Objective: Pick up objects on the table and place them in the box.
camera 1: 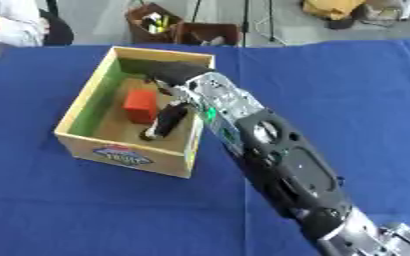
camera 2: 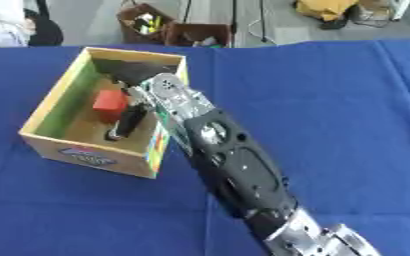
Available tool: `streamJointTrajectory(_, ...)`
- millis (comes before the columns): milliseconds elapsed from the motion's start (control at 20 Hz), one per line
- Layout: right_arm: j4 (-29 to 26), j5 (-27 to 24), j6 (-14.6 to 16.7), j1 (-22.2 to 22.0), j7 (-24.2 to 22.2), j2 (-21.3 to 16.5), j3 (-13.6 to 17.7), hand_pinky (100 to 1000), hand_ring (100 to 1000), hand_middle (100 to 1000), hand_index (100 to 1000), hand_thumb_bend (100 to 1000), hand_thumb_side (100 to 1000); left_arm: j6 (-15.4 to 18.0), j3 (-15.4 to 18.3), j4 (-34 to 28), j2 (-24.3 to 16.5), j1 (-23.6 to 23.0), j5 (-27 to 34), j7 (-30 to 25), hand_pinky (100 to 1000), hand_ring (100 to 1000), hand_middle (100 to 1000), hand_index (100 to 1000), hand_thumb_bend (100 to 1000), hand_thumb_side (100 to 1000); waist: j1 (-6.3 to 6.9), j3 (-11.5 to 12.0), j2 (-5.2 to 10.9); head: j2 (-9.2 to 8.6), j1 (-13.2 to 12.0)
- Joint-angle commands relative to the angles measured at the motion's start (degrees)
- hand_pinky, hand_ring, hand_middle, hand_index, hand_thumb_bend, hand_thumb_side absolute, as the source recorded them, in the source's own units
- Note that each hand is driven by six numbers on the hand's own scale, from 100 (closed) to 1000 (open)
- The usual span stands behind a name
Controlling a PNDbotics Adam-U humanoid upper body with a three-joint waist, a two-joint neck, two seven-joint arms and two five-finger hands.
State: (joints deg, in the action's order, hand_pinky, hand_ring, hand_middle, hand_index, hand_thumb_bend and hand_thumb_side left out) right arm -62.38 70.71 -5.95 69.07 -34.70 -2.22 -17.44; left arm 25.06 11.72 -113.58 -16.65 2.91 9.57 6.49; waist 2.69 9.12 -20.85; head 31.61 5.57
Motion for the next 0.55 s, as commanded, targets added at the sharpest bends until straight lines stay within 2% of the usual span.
streamJointTrajectory(50,-5.1,-2.8,0.0,1.3,1.6,-1.9,0.5,889,922,770,938,602,604,0.2,0.1,-1.0,-1.5,-0.3,0.1,0.0,497,687,600,752,323,849,0.35,0.0,1.58,-0.39,-0.3)
streamJointTrajectory(300,-12.2,-7.2,-1.5,1.1,2.6,-3.7,0.9,889,915,756,921,624,647,0.2,0.1,-1.0,-1.6,-0.7,0.1,0.2,497,687,600,753,322,850,0.60,0.0,2.01,-0.24,-0.4)
streamJointTrajectory(550,-19.1,-11.4,-3.1,0.7,3.1,-6.5,1.1,886,911,751,909,605,677,0.3,0.2,-1.0,-1.6,-1.0,0.0,0.3,497,687,601,753,322,850,0.84,-0.3,2.29,0.18,-0.6)
